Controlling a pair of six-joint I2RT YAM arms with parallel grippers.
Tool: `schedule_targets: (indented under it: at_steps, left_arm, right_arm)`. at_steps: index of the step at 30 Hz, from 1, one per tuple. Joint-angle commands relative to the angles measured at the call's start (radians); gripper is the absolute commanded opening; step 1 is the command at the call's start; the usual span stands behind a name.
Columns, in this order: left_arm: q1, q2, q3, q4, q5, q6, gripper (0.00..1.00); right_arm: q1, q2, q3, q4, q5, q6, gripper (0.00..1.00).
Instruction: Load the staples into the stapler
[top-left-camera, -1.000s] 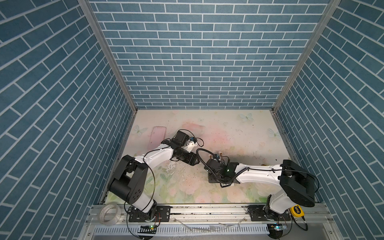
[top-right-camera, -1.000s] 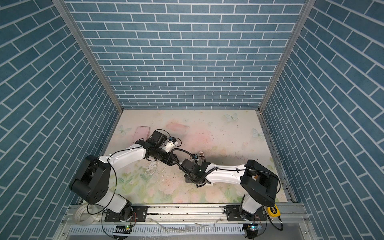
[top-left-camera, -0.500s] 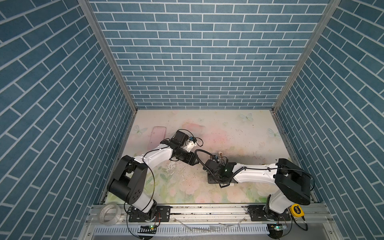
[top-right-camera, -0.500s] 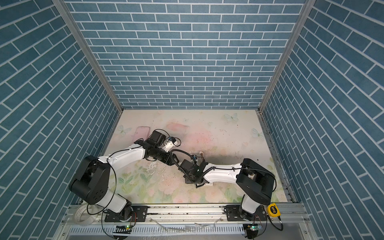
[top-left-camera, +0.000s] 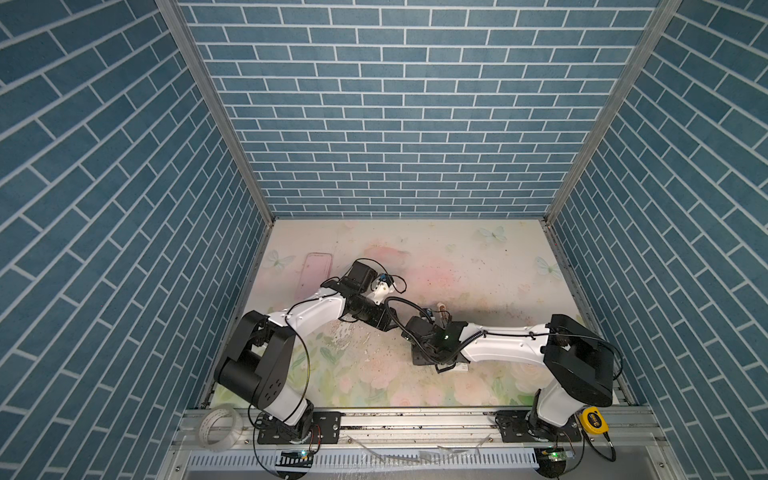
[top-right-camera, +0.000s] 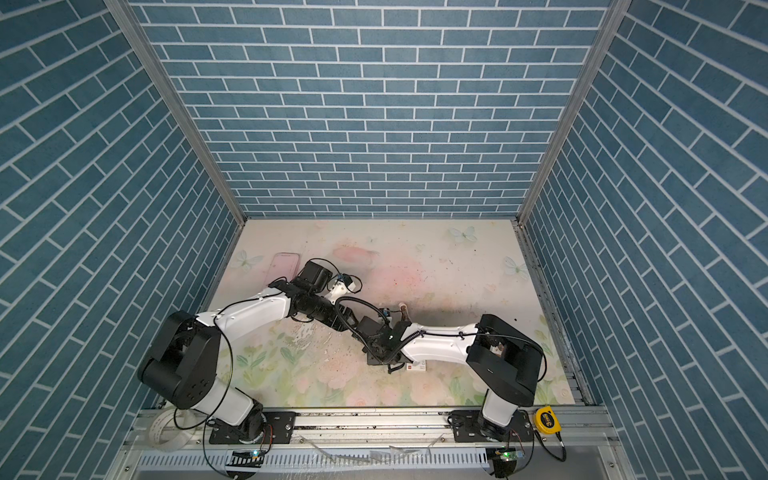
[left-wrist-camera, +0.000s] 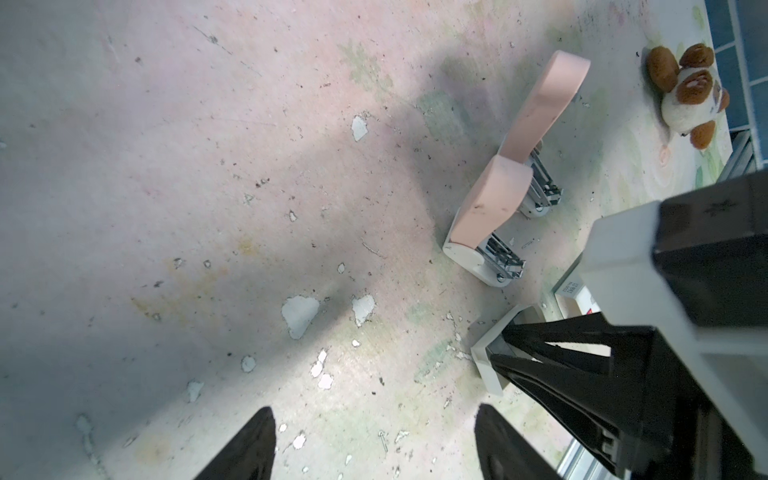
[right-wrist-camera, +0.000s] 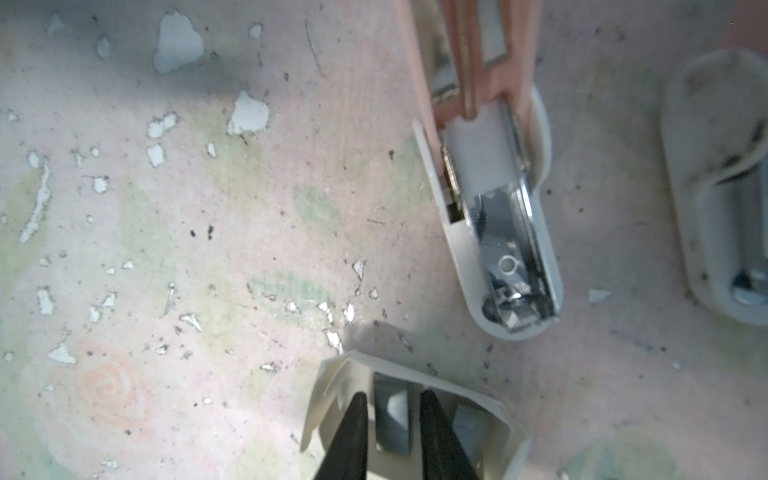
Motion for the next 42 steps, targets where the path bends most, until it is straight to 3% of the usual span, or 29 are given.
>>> schedule_targets:
  at_steps: [1,24,33,42]
  left_arm:
    - [0.008,-0.006,-0.011,-0.003,0.008,0.014,0.78]
    - [0.019,-0.001,-0.013,-0.001,0.019,0.013,0.78]
    - [0.021,0.004,-0.013,-0.001,0.026,0.013,0.78]
    - [0.022,0.001,-0.014,0.000,0.026,0.015,0.78]
  right_arm:
    - [0.010,0.008,0.025,-0.051,0.038,-0.008,0.25]
    - [0.012,0.064,0.078,-0.094,0.053,-0.024,0.25]
    - [0.014,0.086,0.088,-0.106,0.055,-0.028,0.19]
    - [0.021,0.096,0.091,-0.123,0.071,-0.031,0.04]
